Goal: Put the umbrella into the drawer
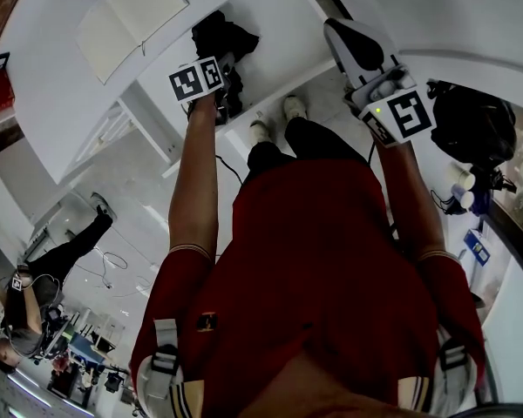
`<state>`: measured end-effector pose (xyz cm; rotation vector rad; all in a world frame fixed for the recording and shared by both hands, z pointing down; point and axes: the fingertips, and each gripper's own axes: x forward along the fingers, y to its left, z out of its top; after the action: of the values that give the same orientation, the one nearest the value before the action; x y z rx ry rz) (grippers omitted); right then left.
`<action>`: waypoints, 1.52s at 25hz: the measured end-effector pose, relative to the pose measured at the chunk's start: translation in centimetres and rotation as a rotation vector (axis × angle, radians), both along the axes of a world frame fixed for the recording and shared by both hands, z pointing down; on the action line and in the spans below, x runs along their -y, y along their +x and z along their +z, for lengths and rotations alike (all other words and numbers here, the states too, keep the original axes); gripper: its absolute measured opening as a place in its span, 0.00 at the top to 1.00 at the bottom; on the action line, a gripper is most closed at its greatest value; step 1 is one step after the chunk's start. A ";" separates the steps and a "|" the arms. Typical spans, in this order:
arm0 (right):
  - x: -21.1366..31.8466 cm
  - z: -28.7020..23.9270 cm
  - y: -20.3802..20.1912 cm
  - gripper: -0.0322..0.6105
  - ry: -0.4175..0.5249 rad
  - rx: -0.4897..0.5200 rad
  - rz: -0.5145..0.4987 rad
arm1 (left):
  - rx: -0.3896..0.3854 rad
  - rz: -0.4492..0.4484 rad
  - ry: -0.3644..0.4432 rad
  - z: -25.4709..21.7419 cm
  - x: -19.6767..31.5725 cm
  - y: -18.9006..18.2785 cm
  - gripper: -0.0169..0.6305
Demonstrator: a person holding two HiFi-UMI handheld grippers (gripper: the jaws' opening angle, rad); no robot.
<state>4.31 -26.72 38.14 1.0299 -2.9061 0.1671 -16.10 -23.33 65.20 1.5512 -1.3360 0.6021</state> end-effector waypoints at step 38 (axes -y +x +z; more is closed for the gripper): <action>-8.5 -6.5 -8.8 0.95 0.088 0.142 -0.159 | 0.019 0.132 0.936 -32.2 -6.1 1.6 0.68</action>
<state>-4.50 -18.23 31.59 0.8249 -3.1334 0.1103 -14.49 -17.20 32.97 2.3847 -1.6442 0.0267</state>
